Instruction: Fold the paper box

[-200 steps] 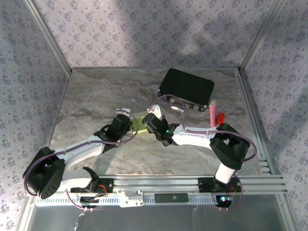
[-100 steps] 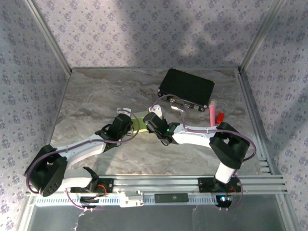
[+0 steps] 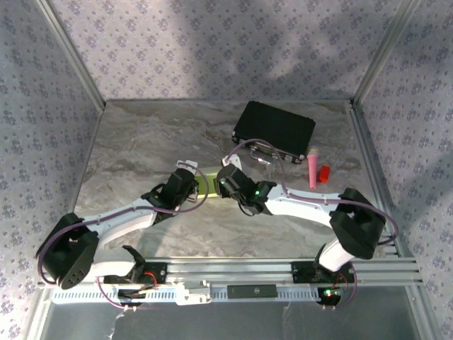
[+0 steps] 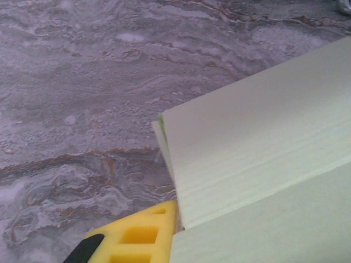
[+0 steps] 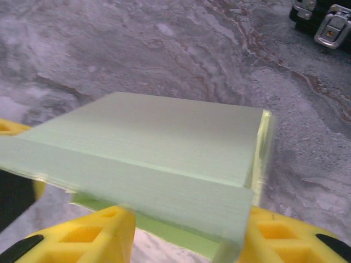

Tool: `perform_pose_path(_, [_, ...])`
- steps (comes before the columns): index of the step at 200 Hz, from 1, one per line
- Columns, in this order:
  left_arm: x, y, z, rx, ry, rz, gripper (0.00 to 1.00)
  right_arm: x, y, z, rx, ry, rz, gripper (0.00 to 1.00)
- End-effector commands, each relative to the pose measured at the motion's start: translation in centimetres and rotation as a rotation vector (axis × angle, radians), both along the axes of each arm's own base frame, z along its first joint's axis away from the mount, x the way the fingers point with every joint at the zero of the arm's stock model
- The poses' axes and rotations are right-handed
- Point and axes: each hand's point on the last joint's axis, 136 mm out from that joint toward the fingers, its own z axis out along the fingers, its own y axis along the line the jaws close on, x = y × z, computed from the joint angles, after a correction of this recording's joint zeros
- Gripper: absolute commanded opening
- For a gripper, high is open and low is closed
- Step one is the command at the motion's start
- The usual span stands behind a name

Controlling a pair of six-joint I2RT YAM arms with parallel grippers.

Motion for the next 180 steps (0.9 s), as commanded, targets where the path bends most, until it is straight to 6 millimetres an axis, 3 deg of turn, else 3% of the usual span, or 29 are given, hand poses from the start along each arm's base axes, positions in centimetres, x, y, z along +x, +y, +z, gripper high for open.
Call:
perform_pose_path(1, [0.1, -2.6, 2.1, -0.048, -0.048, -0.090, 0.14, -2.3, 1.8, 2.0, 0.103, 0.050, 0.096, 0.49])
perform_pose_path(36, [0.3, -3.0, 2.1, -0.041, -0.045, -0.091, 0.13, -1.9, 0.4, 0.0, 0.071, 0.103, 0.076, 0.50])
perform_pose_path(73, [0.5, -3.4, 2.5, -0.049, -0.041, -0.085, 0.13, -2.0, -0.2, -0.5, 0.067, 0.104, 0.052, 0.52])
perform_pose_path(112, [0.7, -3.3, 3.1, -0.078, -0.028, -0.039, 0.11, -1.2, -2.5, -2.9, -0.008, 0.107, -0.030, 0.53])
perform_pose_path(143, [0.9, -3.2, 3.1, -0.074, -0.020, -0.006, 0.10, -1.5, -3.3, -2.8, -0.005, 0.050, -0.060, 0.56])
perform_pose_path(180, [1.3, -2.8, 2.7, -0.032, -0.019, 0.041, 0.08, -2.5, -3.5, -1.1, -0.054, -0.015, -0.078, 0.60])
